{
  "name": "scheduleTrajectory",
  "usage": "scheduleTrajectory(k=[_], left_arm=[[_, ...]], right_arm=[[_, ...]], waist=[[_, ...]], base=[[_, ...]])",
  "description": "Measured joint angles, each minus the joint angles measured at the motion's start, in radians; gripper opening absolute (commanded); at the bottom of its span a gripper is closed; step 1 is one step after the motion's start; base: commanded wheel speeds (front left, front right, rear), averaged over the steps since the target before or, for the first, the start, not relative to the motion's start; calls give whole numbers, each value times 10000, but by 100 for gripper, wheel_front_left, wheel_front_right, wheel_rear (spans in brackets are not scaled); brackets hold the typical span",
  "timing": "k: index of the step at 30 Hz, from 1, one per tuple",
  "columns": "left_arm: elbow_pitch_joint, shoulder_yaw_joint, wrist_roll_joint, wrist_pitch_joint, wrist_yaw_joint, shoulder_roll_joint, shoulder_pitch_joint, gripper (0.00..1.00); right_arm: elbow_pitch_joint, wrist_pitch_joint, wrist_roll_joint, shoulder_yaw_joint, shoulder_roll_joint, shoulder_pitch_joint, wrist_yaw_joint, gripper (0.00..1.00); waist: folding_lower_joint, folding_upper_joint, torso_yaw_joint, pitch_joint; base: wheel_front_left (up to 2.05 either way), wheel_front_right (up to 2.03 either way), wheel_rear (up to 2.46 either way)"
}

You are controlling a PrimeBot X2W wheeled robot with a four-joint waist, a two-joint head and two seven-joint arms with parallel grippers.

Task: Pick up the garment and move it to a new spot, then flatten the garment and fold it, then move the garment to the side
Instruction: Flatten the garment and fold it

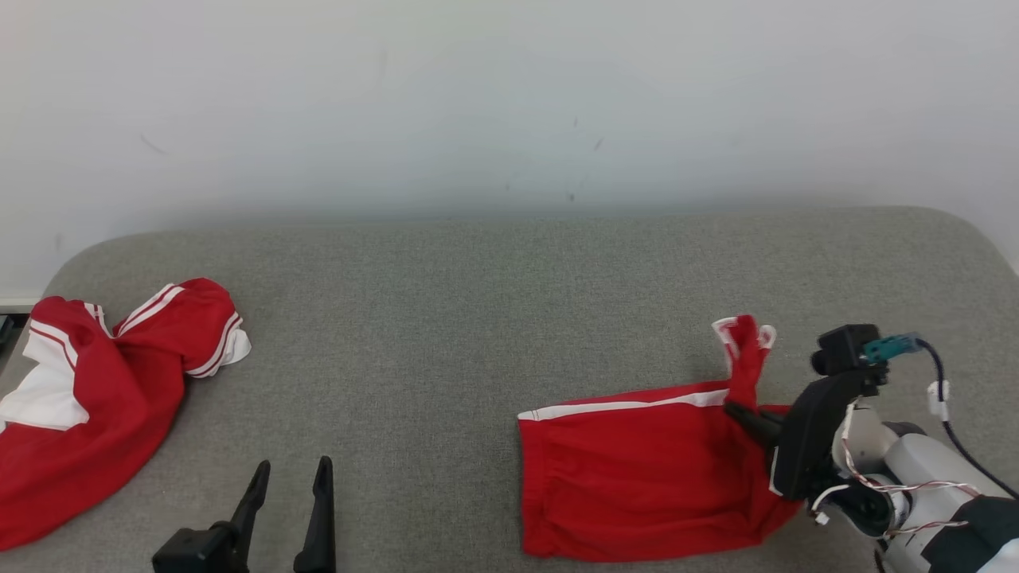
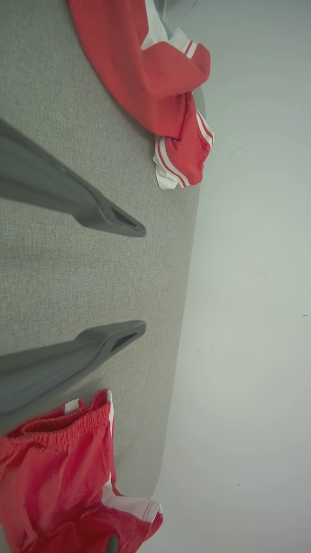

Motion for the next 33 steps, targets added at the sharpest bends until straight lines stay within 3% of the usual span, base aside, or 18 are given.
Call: scheduleTrajectory(k=[11,21,30,33], left_arm=[[150,-180,-29,134,-13,-107,-11,100],[261,-221,-75,173,-25,-151,-40,100],[439,-435,-79,190,-111,-370,-221,100],[487,-460,-88,213,-115,-384,-254,100]], right_arm=[[-2249,685,790,401,265,489,0,0],[-2516,1319,966,650,669,505,-31,0],[-1937,1774,1177,731,1158,271,-918,0],[-1787,1925,1183,780,1235,272,-1030,0]], waist=[[0,0,244,-78],[0,0,645,-43],[0,0,967,27],[0,0,1075,71]], base=[[0,0,0],[0,0,0],[0,0,0],[0,0,0]])
